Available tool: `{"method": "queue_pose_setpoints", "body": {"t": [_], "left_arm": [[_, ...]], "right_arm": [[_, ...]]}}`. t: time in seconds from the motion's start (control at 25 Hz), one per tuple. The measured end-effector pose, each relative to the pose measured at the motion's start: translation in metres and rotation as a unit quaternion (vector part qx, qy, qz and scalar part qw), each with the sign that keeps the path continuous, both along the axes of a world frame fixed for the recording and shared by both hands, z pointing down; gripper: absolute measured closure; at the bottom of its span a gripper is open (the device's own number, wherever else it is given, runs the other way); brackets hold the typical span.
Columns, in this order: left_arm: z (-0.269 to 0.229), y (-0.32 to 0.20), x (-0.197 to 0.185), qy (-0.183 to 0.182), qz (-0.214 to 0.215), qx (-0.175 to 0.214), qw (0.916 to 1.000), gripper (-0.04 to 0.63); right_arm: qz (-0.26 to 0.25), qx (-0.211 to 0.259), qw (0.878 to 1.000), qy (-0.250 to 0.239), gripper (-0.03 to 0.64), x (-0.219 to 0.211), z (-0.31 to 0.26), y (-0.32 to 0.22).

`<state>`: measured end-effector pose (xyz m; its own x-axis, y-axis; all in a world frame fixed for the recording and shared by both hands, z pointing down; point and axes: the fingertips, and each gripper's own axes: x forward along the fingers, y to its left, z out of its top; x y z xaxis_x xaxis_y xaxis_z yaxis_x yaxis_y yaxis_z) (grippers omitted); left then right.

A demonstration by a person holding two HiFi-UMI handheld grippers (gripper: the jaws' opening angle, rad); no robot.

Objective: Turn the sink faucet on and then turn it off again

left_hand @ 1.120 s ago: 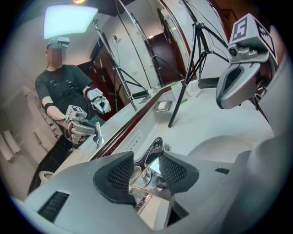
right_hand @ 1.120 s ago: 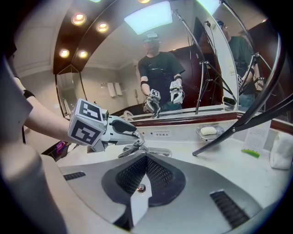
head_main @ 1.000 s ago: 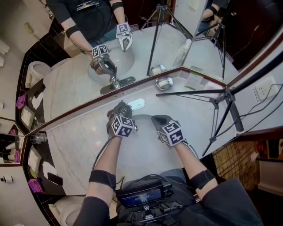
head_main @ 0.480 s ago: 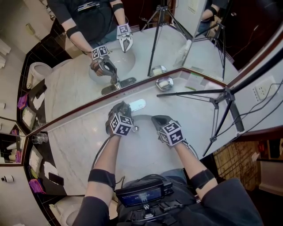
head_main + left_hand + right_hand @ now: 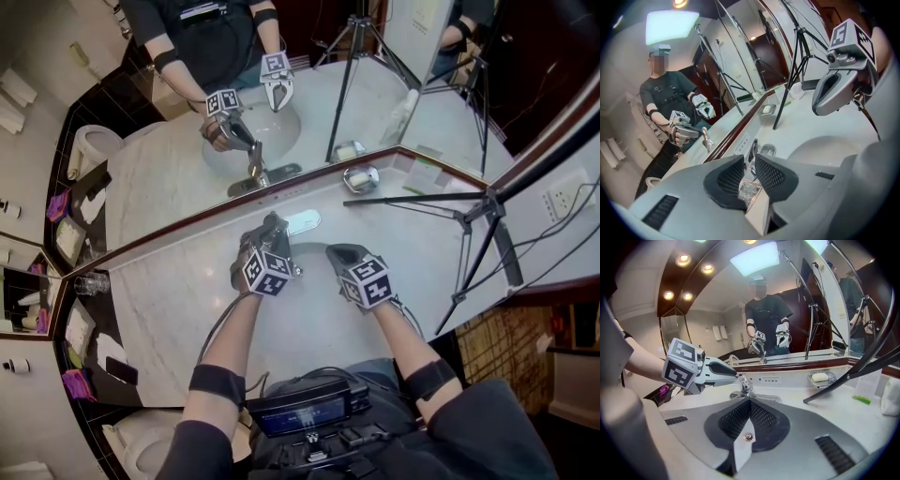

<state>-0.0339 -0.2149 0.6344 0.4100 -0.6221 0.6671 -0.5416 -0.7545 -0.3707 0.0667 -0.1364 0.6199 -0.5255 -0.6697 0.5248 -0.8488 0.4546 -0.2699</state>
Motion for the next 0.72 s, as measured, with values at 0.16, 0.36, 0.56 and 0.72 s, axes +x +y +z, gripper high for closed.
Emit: {"method": "queue_pose_setpoints", "body": {"t": [0.16,0.36,0.56,0.72], "left_arm": [[-0.018,0.007,-0.016,0.038,-0.034,0.002,0.9987,0.557],[-0.041,0.023,-0.041,0.107,-0.081,-0.012,0.9908,0.591],[-0.065,0.043,-0.069,0.179,-0.134,-0.047,0.9734,0.591],[-0.065,0.058,-0.101,0.231,-0.192,-0.069,0.9512,0.591]], "right_arm": [[-0.009,0.008,1.000,-0.002,0.594,-0.009,-0.005,0.000],[-0.020,0.016,1.000,-0.002,0.594,-0.021,-0.013,0.001],[-0.029,0.023,0.999,0.005,0.594,-0.029,-0.019,0.002],[-0.034,0.028,0.999,0.012,0.594,-0.027,-0.021,0.003]]}}
